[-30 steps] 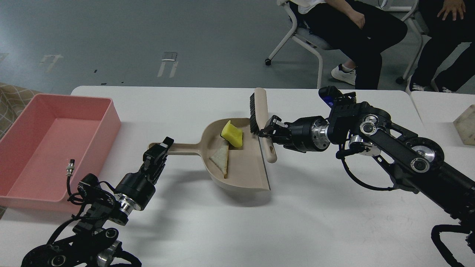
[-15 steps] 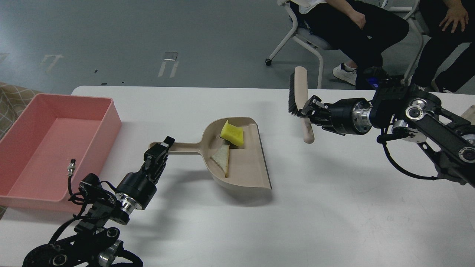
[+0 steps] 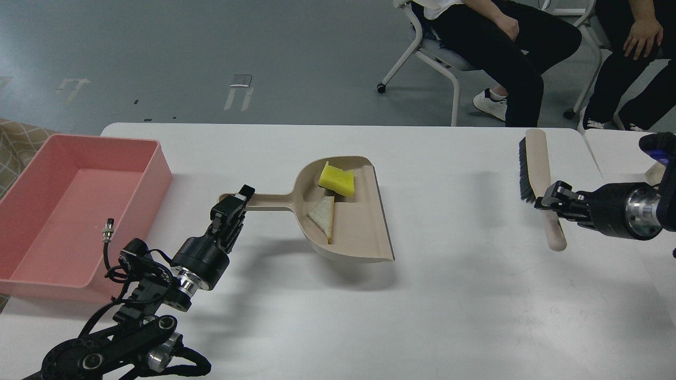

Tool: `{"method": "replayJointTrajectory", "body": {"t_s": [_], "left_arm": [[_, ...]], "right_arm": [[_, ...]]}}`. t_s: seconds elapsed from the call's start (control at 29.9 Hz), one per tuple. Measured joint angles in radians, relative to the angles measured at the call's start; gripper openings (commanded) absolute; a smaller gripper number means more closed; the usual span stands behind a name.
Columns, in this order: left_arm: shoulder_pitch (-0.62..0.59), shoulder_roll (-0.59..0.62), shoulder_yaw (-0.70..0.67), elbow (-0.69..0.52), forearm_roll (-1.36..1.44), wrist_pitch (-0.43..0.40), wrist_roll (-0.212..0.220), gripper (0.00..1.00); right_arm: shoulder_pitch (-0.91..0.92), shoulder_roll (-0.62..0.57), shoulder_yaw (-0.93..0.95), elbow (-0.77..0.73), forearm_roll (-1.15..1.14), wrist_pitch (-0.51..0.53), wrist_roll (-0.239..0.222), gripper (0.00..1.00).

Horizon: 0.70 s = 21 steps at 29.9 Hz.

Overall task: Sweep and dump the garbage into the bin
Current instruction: 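Place the brush back on the table and withdraw the right gripper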

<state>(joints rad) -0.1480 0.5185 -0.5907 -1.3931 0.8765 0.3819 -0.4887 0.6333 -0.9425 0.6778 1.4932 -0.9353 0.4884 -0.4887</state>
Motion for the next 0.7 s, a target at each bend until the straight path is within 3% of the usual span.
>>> {"method": "replayJointTrajectory", "body": {"t_s": [0.4, 0.7], "left_arm": [[-0.002, 0.000, -0.003, 0.000, 0.002, 0.000, 0.000, 0.18], [-0.002, 0.004, -0.004, 0.000, 0.001, -0.001, 0.000, 0.18]], "right_arm": [[-0.149, -0.199, -0.006, 0.146, -0.002, 0.000, 0.000, 0.00], [-0.155, -0.227, -0.006, 0.153, -0.007, 0.000, 0.000, 0.00]]}}
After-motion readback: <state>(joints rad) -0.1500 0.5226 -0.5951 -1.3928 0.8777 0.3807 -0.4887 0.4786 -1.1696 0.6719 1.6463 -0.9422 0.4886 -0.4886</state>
